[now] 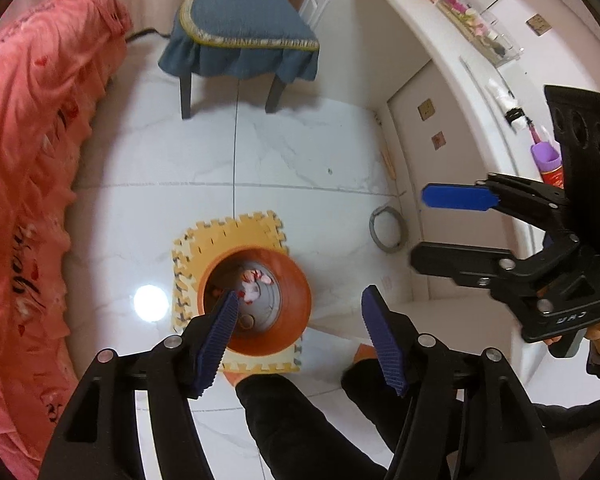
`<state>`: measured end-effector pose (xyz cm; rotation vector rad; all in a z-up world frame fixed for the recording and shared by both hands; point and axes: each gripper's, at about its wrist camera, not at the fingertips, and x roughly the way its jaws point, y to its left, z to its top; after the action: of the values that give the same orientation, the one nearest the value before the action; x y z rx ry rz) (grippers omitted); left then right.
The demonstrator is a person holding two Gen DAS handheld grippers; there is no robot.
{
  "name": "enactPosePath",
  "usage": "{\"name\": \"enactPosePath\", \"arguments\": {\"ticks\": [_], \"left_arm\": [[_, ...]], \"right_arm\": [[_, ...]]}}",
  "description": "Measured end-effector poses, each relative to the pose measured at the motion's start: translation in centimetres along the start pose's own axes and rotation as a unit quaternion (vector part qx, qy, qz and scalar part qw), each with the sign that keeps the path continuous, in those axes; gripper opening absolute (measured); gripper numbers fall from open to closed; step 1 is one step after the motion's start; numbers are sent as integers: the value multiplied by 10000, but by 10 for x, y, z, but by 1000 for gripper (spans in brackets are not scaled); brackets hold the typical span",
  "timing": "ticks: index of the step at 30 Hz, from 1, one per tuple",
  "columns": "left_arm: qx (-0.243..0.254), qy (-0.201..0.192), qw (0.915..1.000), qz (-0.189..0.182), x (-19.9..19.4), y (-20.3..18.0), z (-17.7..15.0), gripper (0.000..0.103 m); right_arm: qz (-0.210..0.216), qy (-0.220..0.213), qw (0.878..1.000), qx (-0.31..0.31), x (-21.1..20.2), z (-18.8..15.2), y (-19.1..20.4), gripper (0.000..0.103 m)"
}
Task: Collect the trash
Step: 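Move both open tools from the bin back over the desk mat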
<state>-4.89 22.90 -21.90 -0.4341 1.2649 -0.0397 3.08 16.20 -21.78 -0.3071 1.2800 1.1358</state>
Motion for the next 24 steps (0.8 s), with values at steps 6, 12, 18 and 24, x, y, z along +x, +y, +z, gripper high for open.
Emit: {"name": "enactPosePath", "arguments": {"ticks": [6, 12, 18, 24], "left_arm": [[185, -420, 9988, 197, -42, -32, 5, 81], [521, -759, 9953, 306, -73, -67, 11, 87], [910, -966, 9903, 415, -94, -104, 11, 92], [1326, -1087, 9845, 369, -108, -140, 9, 96]], "right_arm": [[9, -458, 9989, 50, -67, -4, 1, 85], [-48, -856, 9962, 135, -128, -19, 2, 89], [-61, -1176, 9928, 237, -176, -42, 4, 90], [-210, -1555, 9871, 307, -221, -69, -1, 90]]}}
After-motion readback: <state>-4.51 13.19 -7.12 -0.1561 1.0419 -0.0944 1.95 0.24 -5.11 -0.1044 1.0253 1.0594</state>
